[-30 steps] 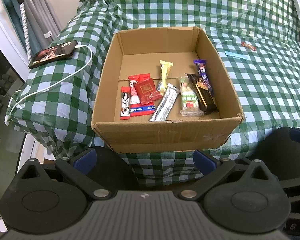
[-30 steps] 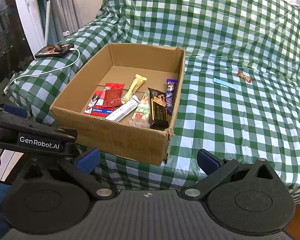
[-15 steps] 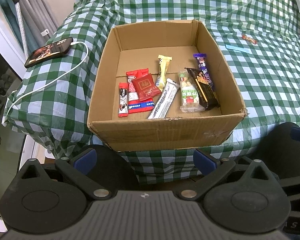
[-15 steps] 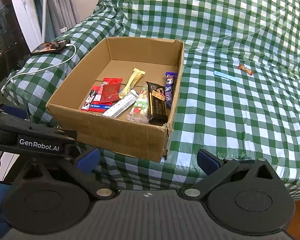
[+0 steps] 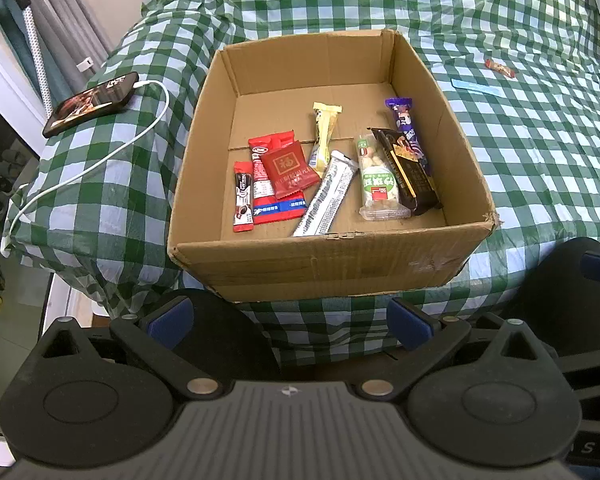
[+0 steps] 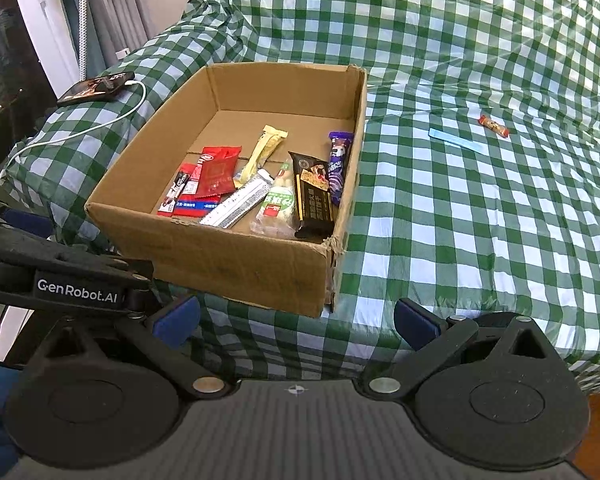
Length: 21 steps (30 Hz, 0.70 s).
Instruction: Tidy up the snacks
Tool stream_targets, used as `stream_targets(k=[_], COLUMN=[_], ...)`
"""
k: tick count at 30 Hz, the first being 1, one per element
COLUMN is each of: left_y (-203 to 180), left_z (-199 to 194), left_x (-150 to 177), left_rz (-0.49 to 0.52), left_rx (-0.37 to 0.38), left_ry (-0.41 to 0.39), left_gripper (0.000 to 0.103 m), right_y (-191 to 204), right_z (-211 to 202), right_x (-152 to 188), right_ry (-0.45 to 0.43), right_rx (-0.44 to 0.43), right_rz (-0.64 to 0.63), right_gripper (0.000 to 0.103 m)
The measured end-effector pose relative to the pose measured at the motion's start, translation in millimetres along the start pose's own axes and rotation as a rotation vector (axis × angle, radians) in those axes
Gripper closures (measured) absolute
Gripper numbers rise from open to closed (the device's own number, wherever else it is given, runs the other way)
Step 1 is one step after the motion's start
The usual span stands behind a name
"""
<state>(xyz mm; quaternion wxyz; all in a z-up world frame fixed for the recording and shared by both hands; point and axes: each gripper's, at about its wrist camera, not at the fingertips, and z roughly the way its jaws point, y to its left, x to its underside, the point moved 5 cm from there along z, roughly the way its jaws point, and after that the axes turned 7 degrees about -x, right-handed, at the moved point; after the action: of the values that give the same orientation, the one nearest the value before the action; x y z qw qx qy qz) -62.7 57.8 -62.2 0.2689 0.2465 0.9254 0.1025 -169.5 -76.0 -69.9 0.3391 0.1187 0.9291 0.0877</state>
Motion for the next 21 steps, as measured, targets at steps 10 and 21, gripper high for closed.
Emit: stream_targets(k=[10,21], left_y=[-3.8,-6.4], left_z=[6.9,13.4], left_x=[-2.3,-5.3], left_rz=[0.013,0.024], left_rx=[-0.004,-0.006], left_ry=[0.015,0.025], left_gripper=[0.0,0.0], right_y=[-4.5,-7.2], right_z=[6.6,13.1], right_x=[-0.9,-1.6], right_ry=[0.018,0.033], right_rx=[-0.004,-0.003], right_rz=[0.007,0.011], right_gripper=[0.001,0.001])
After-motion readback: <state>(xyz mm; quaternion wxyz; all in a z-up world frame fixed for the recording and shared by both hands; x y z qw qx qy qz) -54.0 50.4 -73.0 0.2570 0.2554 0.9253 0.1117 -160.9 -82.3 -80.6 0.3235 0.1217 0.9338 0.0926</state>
